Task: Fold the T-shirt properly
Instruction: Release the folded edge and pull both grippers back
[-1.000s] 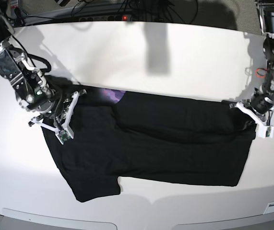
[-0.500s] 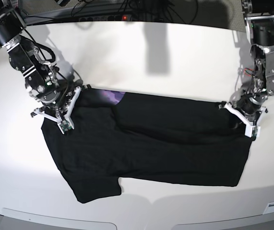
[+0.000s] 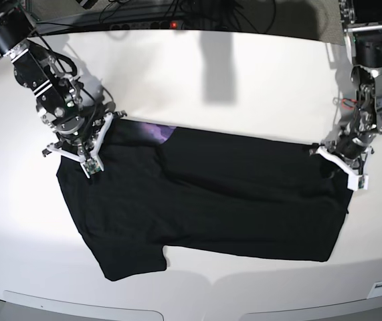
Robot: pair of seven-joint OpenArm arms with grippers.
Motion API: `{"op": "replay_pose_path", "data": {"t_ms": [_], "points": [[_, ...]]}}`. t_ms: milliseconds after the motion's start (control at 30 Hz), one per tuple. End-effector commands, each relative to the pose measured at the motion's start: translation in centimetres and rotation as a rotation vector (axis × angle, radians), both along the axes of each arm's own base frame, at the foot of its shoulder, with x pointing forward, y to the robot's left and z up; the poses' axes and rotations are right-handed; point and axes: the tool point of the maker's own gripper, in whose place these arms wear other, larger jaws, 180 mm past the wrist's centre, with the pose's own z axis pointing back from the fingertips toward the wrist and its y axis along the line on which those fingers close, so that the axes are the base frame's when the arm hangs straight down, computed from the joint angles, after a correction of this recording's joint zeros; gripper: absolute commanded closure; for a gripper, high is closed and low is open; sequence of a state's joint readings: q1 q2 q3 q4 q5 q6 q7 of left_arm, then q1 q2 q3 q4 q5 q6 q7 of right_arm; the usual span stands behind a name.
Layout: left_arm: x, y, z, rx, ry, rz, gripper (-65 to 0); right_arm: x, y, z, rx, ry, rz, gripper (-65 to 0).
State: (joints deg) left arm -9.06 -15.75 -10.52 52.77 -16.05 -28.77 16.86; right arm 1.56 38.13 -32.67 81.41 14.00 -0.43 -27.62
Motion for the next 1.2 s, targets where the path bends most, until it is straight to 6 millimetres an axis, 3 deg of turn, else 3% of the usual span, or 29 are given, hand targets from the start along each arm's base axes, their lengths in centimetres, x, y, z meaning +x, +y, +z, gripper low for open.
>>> {"op": "replay_pose_path", "data": {"t_ms": [0, 200, 333, 633, 967, 1067, 1167], "points": [[-5.3, 1.6, -4.5, 0.086, 0.236, -0.017, 0.0, -2.7, -1.0, -1.5, -0.032, 0.103, -0.010, 0.0], [-11.2, 2.3, -4.5, -0.018, 0.189, 0.005, 0.0, -6.2, -2.1, -2.0, -0.058, 0.140, 0.006, 0.0], [-14.9, 1.1, -3.9, -0.015, 0.186, -0.037, 0.0, -7.9, -2.2, -1.5, -0.024, 0.131, -0.023, 0.0], [-19.0, -1.3, -1.0, 0.006, 0.149, -0.123, 0.0, -12.8, -3.1, 0.0, 0.023, 0.134, -0.090, 0.0], [-20.1, -0.7, 2.6, 0.053, 0.092, -0.133, 0.0, -15.2, -3.4, 1.5, 0.017, 0.080, -0.143, 0.0], [-19.1, -0.1, 4.1, 0.074, 0.045, -0.124, 0.0, -14.5, -3.4, 2.4, 0.011, 0.044, -0.143, 0.0], [-17.1, 0.4, 6.9, 0.106, -0.046, -0.121, 0.0, -13.0, -3.6, 4.2, 0.016, -0.021, -0.147, 0.0]]}}
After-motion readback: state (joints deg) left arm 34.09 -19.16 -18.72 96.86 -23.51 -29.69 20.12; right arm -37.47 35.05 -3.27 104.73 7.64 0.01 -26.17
